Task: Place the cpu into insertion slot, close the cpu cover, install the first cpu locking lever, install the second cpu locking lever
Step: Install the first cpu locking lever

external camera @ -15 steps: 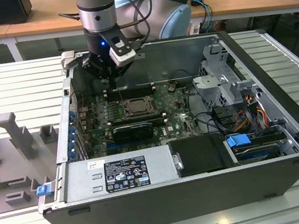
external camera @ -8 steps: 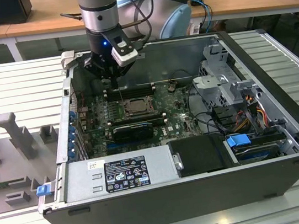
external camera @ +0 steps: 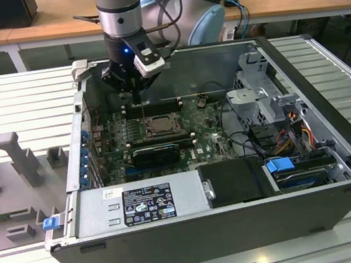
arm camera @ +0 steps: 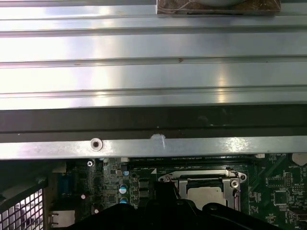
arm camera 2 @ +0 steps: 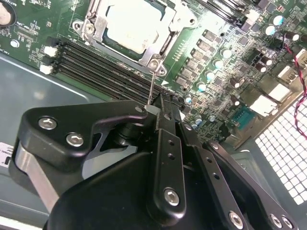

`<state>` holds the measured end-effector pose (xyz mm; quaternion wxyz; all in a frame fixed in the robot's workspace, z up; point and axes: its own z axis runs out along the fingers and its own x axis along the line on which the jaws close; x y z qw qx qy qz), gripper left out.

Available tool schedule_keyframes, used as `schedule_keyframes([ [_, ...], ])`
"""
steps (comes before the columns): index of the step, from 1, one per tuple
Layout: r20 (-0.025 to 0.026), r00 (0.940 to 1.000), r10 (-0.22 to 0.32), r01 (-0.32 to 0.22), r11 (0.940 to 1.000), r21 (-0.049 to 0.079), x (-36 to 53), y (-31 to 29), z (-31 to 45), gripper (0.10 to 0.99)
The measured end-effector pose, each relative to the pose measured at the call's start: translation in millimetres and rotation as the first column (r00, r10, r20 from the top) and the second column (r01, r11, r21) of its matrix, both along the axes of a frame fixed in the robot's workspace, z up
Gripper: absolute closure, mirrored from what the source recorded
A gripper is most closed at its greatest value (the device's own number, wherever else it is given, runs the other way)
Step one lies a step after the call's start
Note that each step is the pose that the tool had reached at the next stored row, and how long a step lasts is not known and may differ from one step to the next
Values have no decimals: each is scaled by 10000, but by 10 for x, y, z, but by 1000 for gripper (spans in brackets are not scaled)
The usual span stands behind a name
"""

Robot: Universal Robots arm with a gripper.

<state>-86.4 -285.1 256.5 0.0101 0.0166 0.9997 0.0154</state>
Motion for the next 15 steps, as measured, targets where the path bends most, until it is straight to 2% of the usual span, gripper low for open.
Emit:
schedule_keyframes([
  [9,0,10000,0,0,10000,0,69,0,-2,980],
  [15,0,10000,0,0,10000,0,79,-3,-2,980],
])
